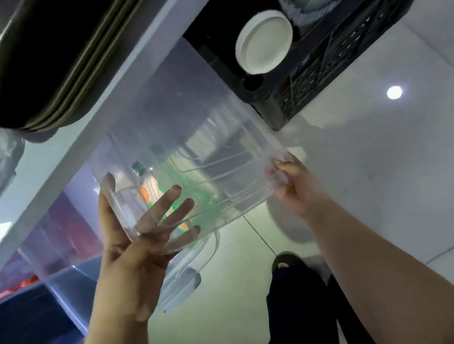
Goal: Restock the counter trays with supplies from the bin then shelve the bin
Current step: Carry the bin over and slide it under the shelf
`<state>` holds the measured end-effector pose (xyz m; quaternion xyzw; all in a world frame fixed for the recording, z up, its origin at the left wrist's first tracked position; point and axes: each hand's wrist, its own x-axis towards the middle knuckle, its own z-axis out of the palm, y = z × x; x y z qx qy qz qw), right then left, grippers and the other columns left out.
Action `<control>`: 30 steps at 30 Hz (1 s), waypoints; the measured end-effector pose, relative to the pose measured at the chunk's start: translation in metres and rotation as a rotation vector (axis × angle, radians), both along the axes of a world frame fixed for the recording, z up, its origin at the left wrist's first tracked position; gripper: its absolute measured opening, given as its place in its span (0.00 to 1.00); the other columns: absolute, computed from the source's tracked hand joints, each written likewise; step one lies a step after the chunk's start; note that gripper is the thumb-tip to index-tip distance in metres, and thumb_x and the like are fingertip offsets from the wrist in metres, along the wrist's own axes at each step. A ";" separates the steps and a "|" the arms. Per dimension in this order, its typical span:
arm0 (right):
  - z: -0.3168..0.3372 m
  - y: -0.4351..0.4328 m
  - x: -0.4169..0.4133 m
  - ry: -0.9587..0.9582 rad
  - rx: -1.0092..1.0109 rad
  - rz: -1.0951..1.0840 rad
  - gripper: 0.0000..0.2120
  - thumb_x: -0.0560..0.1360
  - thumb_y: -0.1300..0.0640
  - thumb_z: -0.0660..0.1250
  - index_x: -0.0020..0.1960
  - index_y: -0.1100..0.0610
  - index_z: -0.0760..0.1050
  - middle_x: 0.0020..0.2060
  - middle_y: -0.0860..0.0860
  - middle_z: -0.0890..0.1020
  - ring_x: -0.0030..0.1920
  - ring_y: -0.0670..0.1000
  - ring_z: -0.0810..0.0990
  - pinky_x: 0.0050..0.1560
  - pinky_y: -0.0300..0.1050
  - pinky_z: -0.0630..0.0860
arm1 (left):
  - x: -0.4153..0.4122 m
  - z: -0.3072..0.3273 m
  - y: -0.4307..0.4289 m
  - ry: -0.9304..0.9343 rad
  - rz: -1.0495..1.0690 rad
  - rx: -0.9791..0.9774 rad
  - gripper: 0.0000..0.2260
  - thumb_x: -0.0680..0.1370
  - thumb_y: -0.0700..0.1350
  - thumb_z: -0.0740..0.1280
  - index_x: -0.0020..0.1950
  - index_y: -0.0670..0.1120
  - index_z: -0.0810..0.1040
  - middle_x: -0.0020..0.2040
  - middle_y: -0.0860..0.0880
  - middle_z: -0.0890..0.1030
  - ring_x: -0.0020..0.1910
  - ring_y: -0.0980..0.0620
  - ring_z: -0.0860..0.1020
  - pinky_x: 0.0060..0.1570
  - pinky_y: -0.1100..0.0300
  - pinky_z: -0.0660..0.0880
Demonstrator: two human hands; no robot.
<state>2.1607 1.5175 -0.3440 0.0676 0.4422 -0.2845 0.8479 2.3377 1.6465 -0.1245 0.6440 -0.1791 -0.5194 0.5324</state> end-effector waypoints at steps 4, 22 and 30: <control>0.030 0.000 -0.012 -0.012 0.044 -0.030 0.22 0.73 0.71 0.65 0.63 0.53 0.70 0.56 0.57 0.75 0.40 0.51 0.85 0.42 0.45 0.81 | 0.013 0.005 0.024 0.085 0.073 -0.007 0.44 0.67 0.30 0.56 0.75 0.65 0.54 0.67 0.33 0.72 0.64 0.29 0.71 0.58 0.35 0.71; 0.172 0.048 -0.001 0.243 -0.102 0.040 0.32 0.71 0.76 0.59 0.66 0.46 0.71 0.54 0.54 0.78 0.40 0.51 0.80 0.41 0.43 0.81 | 0.045 0.013 0.133 0.482 0.342 -0.074 0.44 0.65 0.27 0.50 0.72 0.66 0.62 0.63 0.33 0.76 0.63 0.30 0.72 0.55 0.40 0.76; 0.204 0.078 0.052 0.222 -0.393 0.174 0.31 0.69 0.78 0.57 0.55 0.44 0.77 0.50 0.53 0.77 0.43 0.53 0.79 0.48 0.47 0.80 | 0.060 0.011 0.214 0.342 0.533 0.124 0.41 0.61 0.31 0.58 0.69 0.63 0.68 0.59 0.40 0.80 0.55 0.42 0.78 0.46 0.47 0.74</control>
